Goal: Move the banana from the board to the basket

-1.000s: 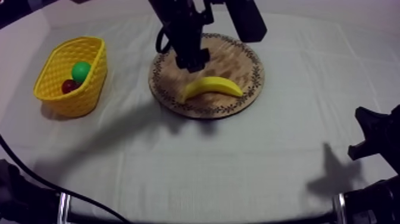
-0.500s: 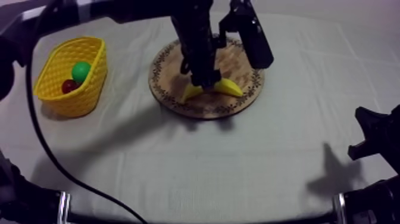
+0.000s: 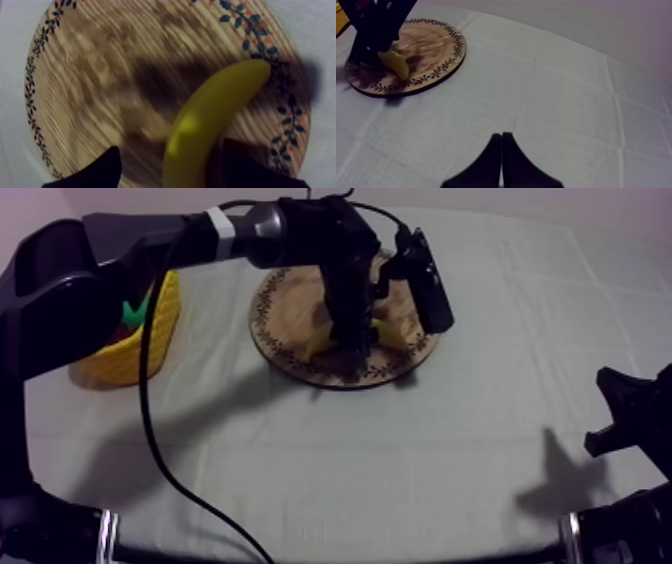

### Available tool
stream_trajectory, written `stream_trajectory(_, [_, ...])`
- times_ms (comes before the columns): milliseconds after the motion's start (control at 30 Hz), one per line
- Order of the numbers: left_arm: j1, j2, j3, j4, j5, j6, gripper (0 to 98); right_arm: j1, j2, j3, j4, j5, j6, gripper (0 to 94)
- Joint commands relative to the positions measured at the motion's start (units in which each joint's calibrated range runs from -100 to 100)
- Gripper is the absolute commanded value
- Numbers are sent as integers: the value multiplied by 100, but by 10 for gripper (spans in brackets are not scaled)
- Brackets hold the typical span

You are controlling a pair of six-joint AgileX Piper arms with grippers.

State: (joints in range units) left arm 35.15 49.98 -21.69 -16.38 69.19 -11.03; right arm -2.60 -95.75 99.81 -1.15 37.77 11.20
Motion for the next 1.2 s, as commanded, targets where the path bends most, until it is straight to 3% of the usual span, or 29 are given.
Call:
stream_trajectory(0, [-9,124,-100,-19,-38,-1,737,0,0,-3,0,-3,1,3])
stream_trajectory(333, [-108,525,-444,8,-107,-72,630,0,0,-3,0,-3,1,3])
stream_trajectory(600, [-118,610,-525,47,-76,-157,353,-1,0,-3,0,-3,1,3])
stream_trajectory(700, [-113,602,-524,62,-55,-179,295,-1,0,-3,0,-3,1,3])
stream_trajectory(1033, [-150,-56,-280,175,-1,-30,232,0,0,-3,0,-3,1,3])
stream_trajectory(1167, [-215,-915,-17,216,10,211,228,0,0,-3,0,-3,1,3])
